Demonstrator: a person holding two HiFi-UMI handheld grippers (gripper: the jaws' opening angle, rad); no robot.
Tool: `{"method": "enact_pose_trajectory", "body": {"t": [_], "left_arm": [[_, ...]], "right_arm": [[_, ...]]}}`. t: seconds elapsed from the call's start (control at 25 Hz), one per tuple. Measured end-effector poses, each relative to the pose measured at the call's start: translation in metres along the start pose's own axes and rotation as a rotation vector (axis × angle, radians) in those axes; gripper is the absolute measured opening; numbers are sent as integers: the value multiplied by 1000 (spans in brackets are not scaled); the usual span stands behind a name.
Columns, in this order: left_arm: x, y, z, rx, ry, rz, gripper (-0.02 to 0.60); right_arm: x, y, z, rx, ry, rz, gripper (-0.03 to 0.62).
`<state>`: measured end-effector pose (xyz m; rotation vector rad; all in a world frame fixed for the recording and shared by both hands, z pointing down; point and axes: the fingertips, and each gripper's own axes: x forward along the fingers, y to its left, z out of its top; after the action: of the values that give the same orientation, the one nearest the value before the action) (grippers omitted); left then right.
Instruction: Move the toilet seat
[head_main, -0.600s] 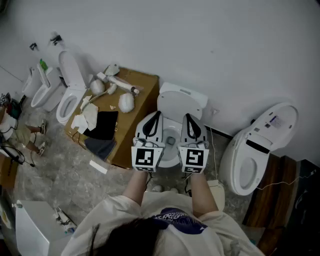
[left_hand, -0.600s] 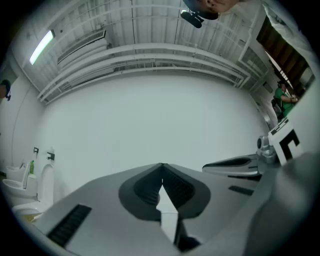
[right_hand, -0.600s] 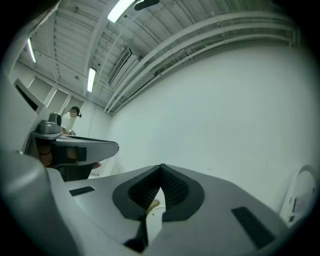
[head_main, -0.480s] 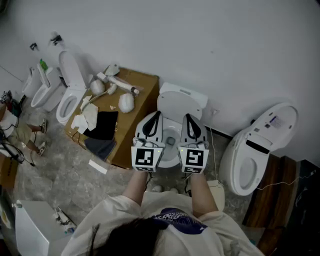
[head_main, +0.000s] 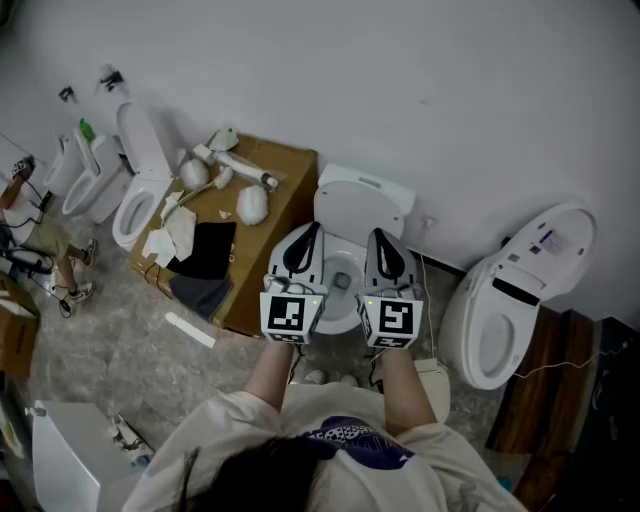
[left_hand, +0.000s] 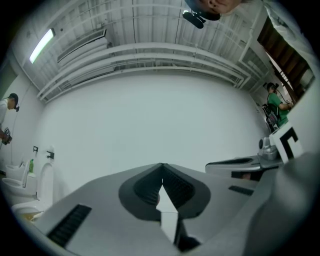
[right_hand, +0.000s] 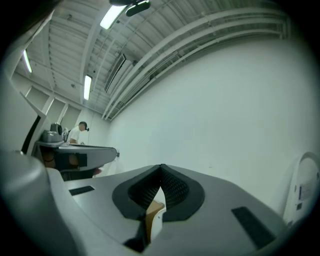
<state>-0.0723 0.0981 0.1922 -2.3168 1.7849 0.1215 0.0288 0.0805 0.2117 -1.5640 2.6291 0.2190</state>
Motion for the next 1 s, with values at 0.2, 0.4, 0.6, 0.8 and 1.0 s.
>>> {"method": "enact_pose_trajectory", "body": {"t": [0.2,0.4,0.6,0.8,1.0], "left_arm": [[0,18,-9,-65,61,-10,-2],[-4,42,-38,-137,172,-6,51],[-11,59,-94,-191,333,-24,129],[-24,57,-171,-223,539,-69,195],[-44,41,-252,-283,744,-128,250]], "right_arm": [[-8,-25,-6,100,4,-16,23],[-18,-55,-32,215,72,-19,179],[-30,-90,-84,301,194,-34,225],[-45,-120,-159,416,357,-45,273],[-59,-125,-231,482,513,-20,311]]}}
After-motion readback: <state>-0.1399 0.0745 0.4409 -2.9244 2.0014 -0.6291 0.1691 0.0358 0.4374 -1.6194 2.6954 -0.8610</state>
